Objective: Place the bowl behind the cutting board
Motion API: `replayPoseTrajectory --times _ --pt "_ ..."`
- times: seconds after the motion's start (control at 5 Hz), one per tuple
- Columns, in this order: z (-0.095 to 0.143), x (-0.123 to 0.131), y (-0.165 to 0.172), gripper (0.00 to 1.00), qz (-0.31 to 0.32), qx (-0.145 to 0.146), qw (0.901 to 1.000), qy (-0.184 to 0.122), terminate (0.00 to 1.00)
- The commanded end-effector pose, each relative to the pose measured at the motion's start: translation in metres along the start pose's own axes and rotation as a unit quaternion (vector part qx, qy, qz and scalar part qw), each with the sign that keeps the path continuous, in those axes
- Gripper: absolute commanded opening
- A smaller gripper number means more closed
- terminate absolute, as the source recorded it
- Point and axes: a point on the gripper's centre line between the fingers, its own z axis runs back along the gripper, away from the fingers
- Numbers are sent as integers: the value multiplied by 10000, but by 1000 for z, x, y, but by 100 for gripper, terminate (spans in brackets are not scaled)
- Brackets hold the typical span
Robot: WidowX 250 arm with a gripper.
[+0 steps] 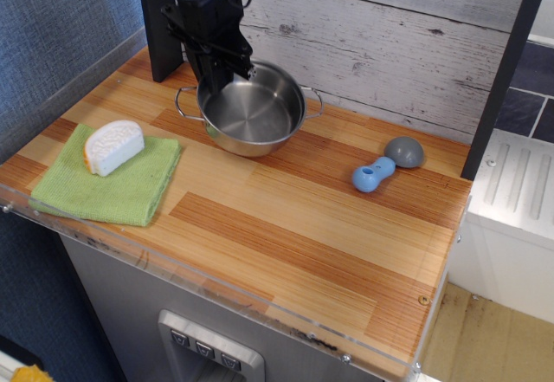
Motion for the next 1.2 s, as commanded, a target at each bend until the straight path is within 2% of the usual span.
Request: replayPoseTrajectory --times 0.0,0.4,0.6,1.0 --pt "-11 -4 6 0 -86 -4 10000 26 0" --pt "-18 -6 10 0 160 3 9999 62 0" --pt "-14 -12 14 100 537 270 9981 138 0" --pt "-14 -13 15 100 511 272 9980 254 0"
